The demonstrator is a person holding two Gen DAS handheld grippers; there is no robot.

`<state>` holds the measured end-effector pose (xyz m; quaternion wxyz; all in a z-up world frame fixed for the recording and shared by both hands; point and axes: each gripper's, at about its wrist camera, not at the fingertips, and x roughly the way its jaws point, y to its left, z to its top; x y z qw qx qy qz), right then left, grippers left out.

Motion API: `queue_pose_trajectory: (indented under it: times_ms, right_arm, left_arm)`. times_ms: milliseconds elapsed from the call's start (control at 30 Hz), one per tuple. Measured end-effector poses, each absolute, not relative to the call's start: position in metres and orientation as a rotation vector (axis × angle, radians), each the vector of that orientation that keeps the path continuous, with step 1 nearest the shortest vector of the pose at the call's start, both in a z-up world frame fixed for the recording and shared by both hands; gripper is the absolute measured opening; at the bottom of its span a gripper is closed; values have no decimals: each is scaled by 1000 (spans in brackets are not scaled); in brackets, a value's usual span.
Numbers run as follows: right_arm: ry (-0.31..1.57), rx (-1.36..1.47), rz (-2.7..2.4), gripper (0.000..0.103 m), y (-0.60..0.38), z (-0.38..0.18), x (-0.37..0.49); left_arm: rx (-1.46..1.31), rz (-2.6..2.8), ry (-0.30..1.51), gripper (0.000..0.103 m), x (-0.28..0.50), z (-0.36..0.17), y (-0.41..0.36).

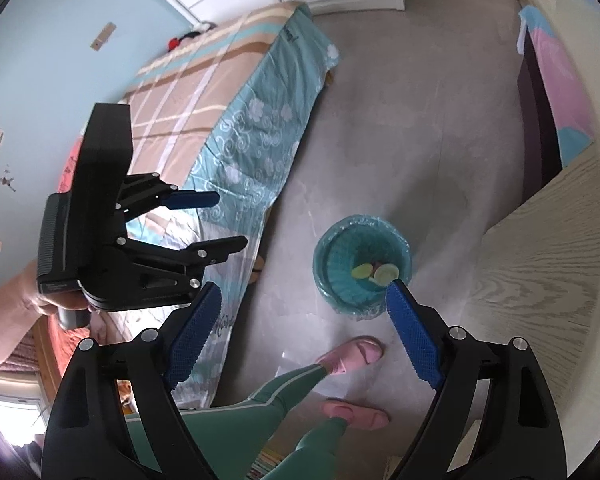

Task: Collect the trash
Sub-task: 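Carry card and sponge to the wastebasket and open both grippers over it, then return both grippers to the table toward the white boxes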

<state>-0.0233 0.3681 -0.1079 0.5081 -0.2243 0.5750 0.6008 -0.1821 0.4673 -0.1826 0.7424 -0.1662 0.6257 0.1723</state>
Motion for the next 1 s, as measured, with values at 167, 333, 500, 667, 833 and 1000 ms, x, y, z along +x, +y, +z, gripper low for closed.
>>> queue_pose_trajectory:
  times_ms: [167, 333, 500, 667, 833, 1000]
  right_arm:
    - [1360, -494, 1440, 84, 346, -89, -13]
    - [1301, -417, 1418, 84, 312, -57, 6]
    - [1233, -327, 1352, 84, 259, -29, 31]
    - [1202, -252, 1231, 84, 193, -16, 57]
    - [1172, -188, 1101, 84, 119, -8, 73]
    - [1145, -107, 952, 84, 44, -7, 82]
  left_arm:
    - [-285, 391, 1352, 62, -176, -168, 457]
    - [-192, 400, 1292, 70, -163, -135, 436]
    - [-113, 334, 1203, 75, -139, -100, 401]
    - [-16, 249, 1144, 83, -110, -74, 358]
    - [79, 131, 1080, 83, -79, -56, 306]
    - [164, 12, 1047, 83, -48, -49, 252]
